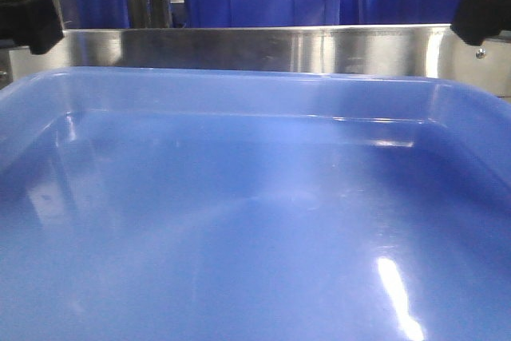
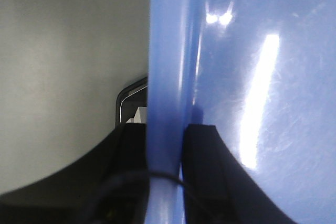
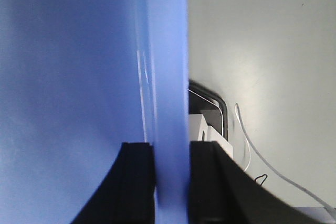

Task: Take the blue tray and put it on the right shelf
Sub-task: 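Carry the tray in both grippers as the base drives to the shelf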

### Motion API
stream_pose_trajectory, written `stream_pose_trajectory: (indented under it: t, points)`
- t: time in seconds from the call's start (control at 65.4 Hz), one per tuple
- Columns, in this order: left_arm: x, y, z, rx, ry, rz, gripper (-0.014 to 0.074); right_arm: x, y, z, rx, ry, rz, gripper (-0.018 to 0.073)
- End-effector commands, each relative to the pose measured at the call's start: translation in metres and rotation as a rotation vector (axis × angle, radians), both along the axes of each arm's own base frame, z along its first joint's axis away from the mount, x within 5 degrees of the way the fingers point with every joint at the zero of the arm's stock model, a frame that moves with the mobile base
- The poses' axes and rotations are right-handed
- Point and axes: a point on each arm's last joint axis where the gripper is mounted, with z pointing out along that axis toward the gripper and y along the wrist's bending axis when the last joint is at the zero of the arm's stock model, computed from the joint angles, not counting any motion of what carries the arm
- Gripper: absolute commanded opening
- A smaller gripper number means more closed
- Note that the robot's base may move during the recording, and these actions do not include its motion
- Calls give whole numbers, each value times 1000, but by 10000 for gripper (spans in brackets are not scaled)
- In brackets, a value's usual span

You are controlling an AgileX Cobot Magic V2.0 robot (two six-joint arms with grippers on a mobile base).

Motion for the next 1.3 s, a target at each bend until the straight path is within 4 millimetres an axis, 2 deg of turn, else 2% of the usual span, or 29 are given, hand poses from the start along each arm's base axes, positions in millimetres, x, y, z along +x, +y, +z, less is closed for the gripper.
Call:
stream_pose_trajectory:
  t: [0.0, 1.284]
  points:
    - [-3, 3, 12, -9, -31, 2, 55, 3, -2, 12, 9, -66, -2, 158]
    - [-3, 1, 12, -23, -23, 4, 55, 6, 1, 14, 43, -108, 1, 158]
